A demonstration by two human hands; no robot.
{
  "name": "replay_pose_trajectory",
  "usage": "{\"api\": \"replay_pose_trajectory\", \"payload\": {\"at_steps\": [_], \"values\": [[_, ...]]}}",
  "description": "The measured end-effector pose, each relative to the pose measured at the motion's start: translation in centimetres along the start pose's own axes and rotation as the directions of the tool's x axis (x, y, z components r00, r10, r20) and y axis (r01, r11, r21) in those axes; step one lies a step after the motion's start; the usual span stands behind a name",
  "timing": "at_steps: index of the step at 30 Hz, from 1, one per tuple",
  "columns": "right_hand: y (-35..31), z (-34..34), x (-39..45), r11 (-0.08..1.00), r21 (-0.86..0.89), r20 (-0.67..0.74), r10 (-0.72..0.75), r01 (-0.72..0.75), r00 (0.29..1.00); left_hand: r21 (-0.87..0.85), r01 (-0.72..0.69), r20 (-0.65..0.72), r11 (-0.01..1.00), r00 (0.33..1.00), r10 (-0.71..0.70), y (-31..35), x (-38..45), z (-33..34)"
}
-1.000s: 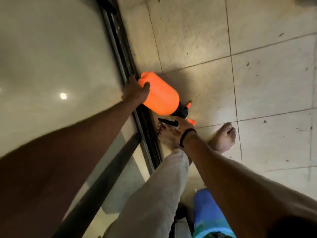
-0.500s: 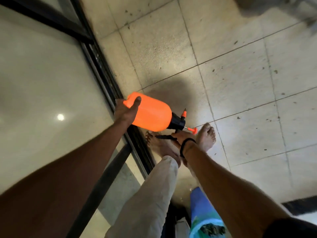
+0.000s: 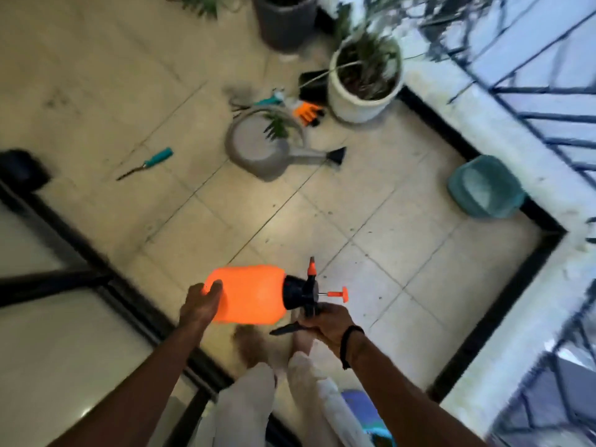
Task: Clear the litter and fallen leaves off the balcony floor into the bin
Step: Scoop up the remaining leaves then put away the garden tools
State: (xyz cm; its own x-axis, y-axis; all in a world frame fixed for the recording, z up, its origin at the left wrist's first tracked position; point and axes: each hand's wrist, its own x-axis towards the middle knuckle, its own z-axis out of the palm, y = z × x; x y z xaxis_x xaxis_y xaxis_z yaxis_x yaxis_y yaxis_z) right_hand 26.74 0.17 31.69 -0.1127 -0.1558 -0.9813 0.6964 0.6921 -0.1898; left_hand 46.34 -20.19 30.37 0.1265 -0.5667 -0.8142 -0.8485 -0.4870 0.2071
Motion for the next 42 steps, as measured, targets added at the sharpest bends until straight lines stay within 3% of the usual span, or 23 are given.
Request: {"api": "replay_pose_trajectory", "payload": {"at_steps": [4,8,13,17,21,28,31,35,42], "values": [[-2.0,-5.5,-3.4,0.981,0.182,-0.127,-0.046,0.069,0.991,0.119,-0.165,0.097,0.979,0.983,0.154,8.3,-5.3,4.9],[-2.6,-11.7,-5.7,0.954,0.271,-0.281,-0.047,0.126,0.959,0.337,-0.406,0.319,0.849,0.898,0.303,15.9,-9.8,12.1],[-2.0,-20.4,-5.9,0.954,0.260,-0.479,-0.007,0.150,0.878,0.410,-0.628,0.617,0.661,0.725,0.306,23.0,-16.8,23.0],[-0.3,-27.7,-5.7,0.933,0.304,-0.583,0.022,0.193,0.812,0.416,-0.691,0.730,0.591,0.641,0.236,25.0,-21.9,32.5],[1.9,-36.5,-2.5,0.953,0.276,-0.605,0.073,0.122,0.793,0.421,-0.737,0.797,0.529,0.579,0.172,25.1,-27.1,42.8],[2.7,-50.0,4.6,0.921,0.370,-0.708,0.193,0.124,0.679,0.507,-0.753,0.793,0.419,0.598,0.115,25.0,-30.0,58.5],[2.8,-54.1,8.0,0.887,0.442,-0.703,0.248,0.136,0.666,0.519,-0.769,0.799,0.373,0.592,0.109,25.7,-30.1,63.4],[3.5,-56.4,11.5,0.847,0.518,-0.671,0.313,0.122,0.673,0.534,-0.801,0.815,0.271,0.572,0.087,26.3,-29.5,67.1],[4.6,-55.0,14.7,0.753,0.631,-0.622,0.345,0.188,0.702,0.551,-0.808,0.813,0.211,0.576,0.085,28.0,-27.9,66.2]]}}
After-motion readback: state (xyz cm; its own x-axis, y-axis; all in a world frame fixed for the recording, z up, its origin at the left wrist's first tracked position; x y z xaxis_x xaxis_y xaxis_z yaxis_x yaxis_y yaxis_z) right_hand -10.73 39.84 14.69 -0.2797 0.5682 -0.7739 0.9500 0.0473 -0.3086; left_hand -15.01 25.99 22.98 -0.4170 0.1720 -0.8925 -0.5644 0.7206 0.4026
